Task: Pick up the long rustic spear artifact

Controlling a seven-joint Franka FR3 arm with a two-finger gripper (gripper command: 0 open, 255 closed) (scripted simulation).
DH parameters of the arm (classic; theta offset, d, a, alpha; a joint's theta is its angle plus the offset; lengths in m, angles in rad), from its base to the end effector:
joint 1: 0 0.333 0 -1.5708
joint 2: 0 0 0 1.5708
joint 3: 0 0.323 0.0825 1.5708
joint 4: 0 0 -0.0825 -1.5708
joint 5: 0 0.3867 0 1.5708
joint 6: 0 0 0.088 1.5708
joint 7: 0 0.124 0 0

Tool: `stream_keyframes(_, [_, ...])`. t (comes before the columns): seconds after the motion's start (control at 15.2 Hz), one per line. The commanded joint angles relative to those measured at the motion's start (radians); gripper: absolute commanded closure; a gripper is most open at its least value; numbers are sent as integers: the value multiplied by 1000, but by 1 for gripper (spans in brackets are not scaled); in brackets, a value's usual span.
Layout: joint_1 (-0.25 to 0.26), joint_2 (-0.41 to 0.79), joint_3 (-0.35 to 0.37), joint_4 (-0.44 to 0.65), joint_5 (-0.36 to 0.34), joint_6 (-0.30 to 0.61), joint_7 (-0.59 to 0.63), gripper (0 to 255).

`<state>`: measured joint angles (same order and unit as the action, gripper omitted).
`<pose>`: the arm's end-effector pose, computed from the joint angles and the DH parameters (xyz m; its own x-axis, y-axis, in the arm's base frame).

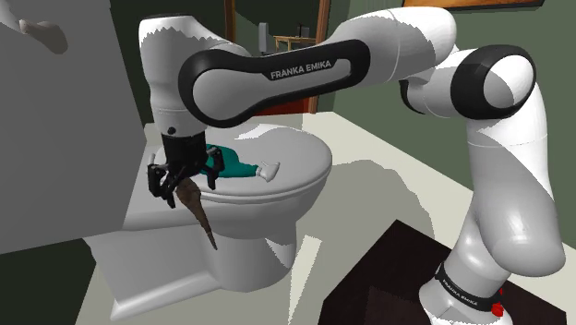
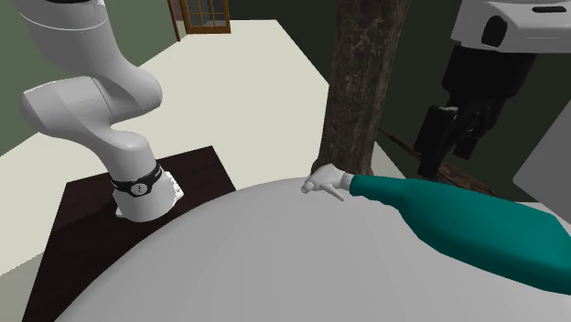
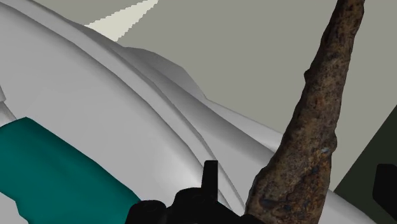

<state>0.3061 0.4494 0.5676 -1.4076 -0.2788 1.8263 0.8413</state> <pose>0.5088 0.4645 0.4683 0.9975 0.0475 0.0528 0.0478 -0.9988 -0.0045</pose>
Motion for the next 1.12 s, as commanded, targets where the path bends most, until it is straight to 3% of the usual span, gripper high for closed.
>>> stream_keyframes(0.0, [0,1,0,-4,-1,5,1,255])
stream_keyframes(0.59, [0,1,0,-3,-1,5,0,255])
stream_keyframes(1.06, [14,3,3,95,2,-90,-9,255])
